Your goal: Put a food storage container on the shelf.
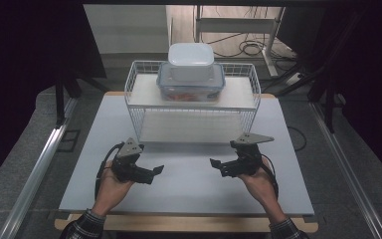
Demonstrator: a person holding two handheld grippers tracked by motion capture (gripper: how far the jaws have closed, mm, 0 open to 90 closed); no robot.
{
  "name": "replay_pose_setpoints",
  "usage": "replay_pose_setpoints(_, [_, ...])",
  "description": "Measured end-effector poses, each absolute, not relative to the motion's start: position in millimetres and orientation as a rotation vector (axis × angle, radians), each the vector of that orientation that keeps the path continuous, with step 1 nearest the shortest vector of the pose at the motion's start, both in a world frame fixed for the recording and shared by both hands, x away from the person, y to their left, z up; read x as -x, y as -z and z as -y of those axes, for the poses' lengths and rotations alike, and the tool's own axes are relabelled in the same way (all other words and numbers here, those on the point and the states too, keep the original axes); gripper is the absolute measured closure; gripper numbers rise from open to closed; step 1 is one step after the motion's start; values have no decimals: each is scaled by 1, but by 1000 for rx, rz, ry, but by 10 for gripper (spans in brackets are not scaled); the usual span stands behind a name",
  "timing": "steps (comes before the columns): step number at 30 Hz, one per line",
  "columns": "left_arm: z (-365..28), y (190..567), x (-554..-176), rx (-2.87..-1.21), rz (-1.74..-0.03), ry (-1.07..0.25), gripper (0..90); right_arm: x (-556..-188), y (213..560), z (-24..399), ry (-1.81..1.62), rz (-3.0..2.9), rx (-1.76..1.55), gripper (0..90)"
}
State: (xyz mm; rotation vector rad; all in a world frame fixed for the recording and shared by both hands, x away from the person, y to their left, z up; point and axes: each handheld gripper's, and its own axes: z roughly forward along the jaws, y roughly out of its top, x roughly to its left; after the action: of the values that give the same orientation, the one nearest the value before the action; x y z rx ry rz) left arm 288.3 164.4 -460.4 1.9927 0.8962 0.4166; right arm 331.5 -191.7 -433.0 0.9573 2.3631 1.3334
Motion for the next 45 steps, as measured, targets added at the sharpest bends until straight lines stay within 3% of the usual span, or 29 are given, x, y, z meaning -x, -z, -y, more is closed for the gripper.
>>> replay_pose_setpoints(45, [-183, 517, -260, -2070, -961, -433, 0, -302, 486, 252, -1240, -2324, -1130, 3])
